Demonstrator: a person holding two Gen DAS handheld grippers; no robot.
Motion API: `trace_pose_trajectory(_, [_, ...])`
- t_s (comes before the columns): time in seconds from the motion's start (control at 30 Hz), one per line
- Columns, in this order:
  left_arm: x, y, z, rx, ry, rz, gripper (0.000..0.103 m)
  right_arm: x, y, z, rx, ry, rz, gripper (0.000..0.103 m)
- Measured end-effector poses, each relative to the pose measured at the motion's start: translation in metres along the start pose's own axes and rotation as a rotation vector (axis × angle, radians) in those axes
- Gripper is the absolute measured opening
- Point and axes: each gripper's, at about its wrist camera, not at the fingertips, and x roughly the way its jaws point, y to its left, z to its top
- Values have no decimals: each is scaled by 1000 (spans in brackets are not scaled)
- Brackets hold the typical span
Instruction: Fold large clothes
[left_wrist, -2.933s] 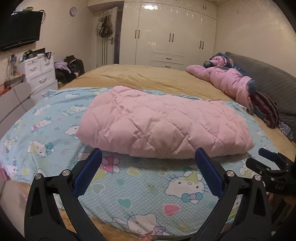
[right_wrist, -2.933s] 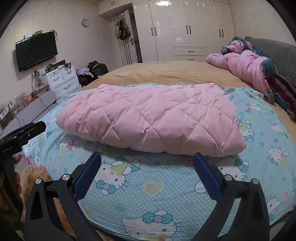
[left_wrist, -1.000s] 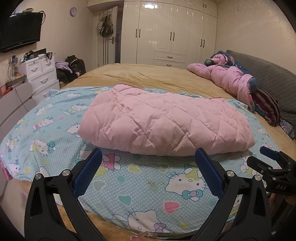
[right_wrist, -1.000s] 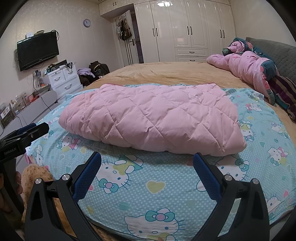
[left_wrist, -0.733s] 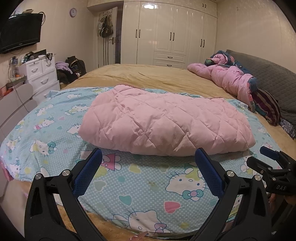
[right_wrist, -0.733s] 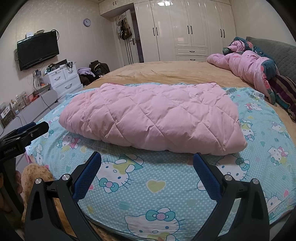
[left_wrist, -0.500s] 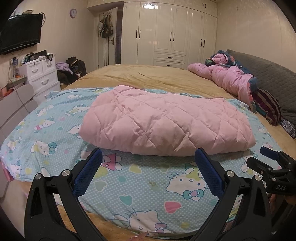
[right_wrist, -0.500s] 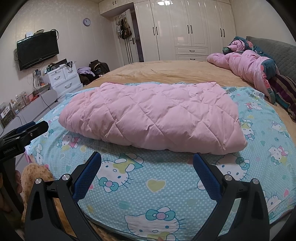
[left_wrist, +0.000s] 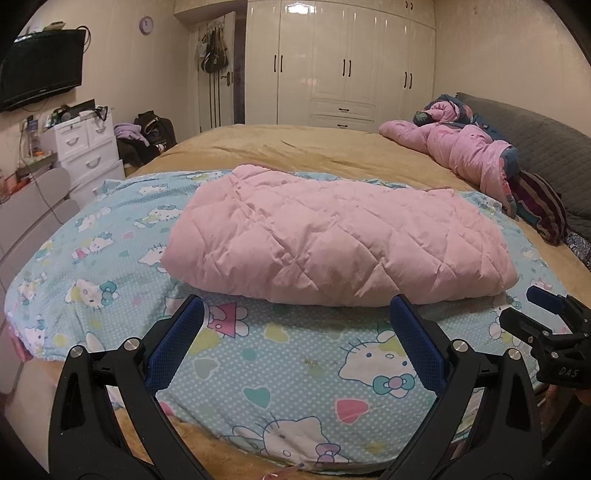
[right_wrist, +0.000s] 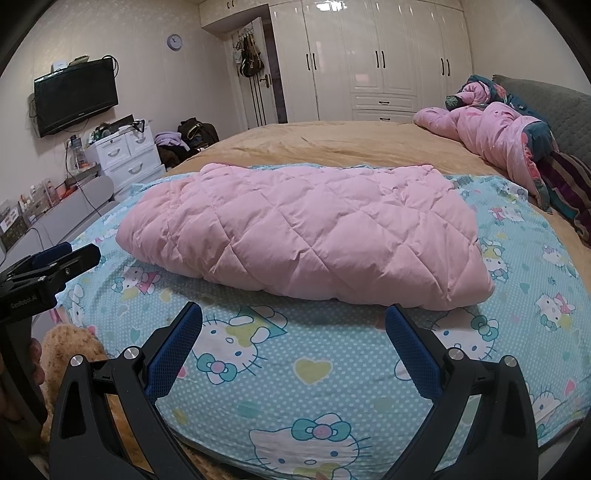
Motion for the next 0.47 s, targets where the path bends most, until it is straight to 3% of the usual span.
trace_pose_trajectory(0.17, [7, 0, -5, -3, 30, 6, 94, 0, -9, -9, 26, 8, -53, 99])
trace_pose_trajectory(0.33, [29, 24, -8, -54, 101, -4, 94, -9, -61, -23, 148, 22, -180, 99])
trace_pose_trajectory(0.4, [42, 51, -1, -91, 133, 38, 94, -17, -110, -37, 267, 57, -304, 99])
trace_pose_trajectory(0.47, [61, 101, 13, -150, 166, 149, 94, -40, -175, -64, 402, 64, -483, 99])
